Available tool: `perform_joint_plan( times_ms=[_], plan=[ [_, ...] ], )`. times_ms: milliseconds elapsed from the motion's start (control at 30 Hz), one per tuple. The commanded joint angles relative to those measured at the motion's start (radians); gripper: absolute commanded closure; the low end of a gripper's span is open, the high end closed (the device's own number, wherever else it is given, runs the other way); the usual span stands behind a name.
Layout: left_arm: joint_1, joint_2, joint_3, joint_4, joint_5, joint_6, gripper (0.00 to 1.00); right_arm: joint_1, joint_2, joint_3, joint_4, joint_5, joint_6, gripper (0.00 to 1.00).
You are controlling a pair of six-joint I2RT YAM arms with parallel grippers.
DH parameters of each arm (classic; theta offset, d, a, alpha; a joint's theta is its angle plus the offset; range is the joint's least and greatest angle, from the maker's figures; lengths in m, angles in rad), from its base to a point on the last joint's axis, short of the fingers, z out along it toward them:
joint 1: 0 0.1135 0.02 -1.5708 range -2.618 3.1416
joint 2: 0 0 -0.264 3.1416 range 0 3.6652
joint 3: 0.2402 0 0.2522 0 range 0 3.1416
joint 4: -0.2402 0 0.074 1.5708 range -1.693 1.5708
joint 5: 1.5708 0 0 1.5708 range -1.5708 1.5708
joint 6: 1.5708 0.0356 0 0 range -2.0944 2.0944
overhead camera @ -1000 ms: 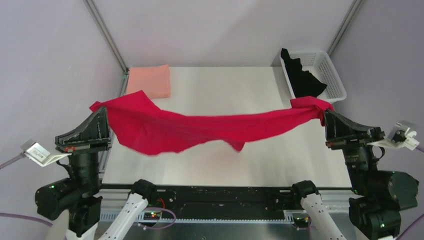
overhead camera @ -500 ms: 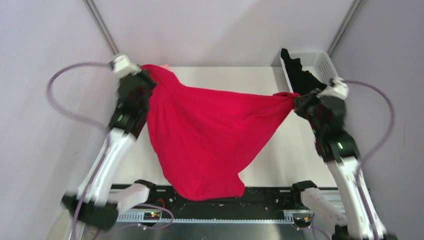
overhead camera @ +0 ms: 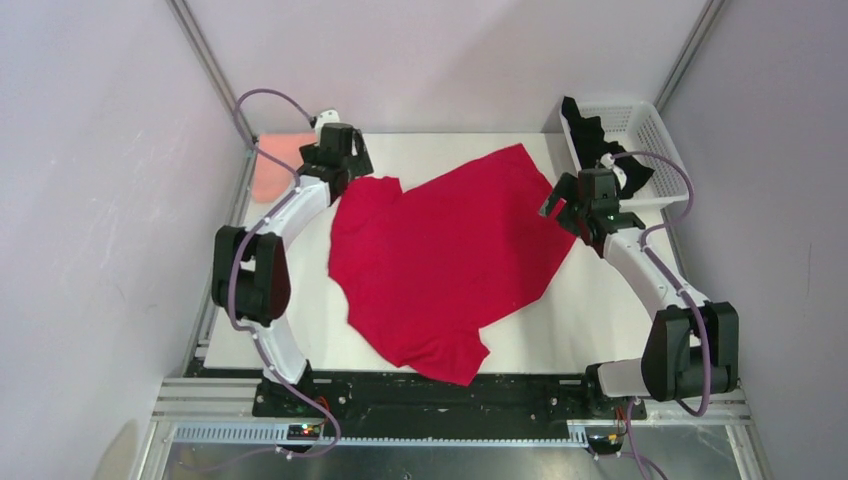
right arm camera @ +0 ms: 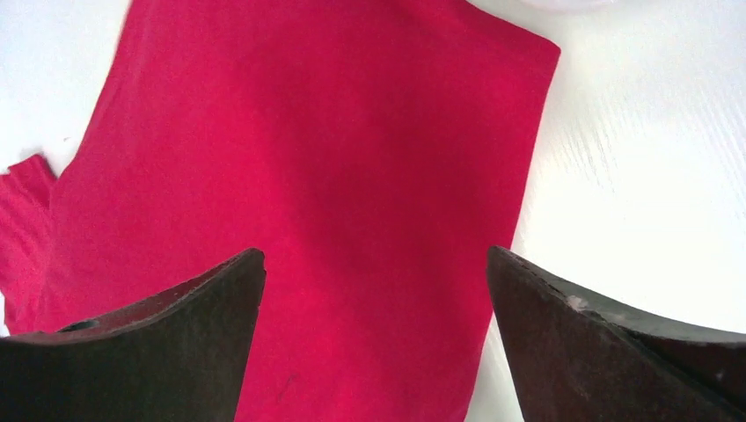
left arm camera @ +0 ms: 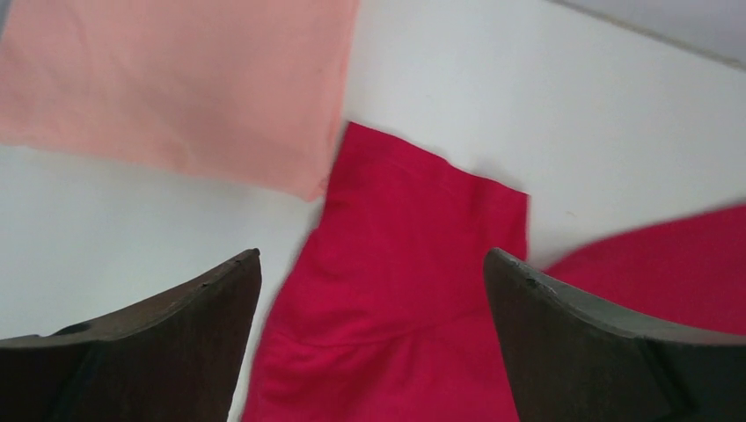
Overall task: Fold and stack the t-shirts
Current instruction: Flatten out the tshirt
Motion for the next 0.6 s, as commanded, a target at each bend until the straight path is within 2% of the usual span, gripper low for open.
perform_joint_plan(
  times_ms=[0,100,267,433,567],
  plan=[
    [-0.005,-0.145,-0.034,0.029,0.153,-0.062,0.00,0.019,-0.034,0.030,0.063,-0.024,-0.106,0.01],
    [-0.025,-0.231,-0.125,0.029,0.229,-0.093,0.00,0.050,-0.014,0.028,0.055,-0.066,-0.171,0.01],
    [-0.124,-0.348,-0.346,0.031,0.324,-0.140,0.00,0.099,0.077,0.028,0.128,-0.214,-0.255,0.01],
    [-0.215,-0.424,-0.546,0.034,0.389,-0.196,0.00,0.140,0.165,0.029,0.117,-0.178,-0.221,0.01],
    [-0.231,-0.406,-0.650,0.068,0.399,-0.239,0.00,0.174,0.222,0.028,0.078,-0.175,-0.201,0.00]
  ],
)
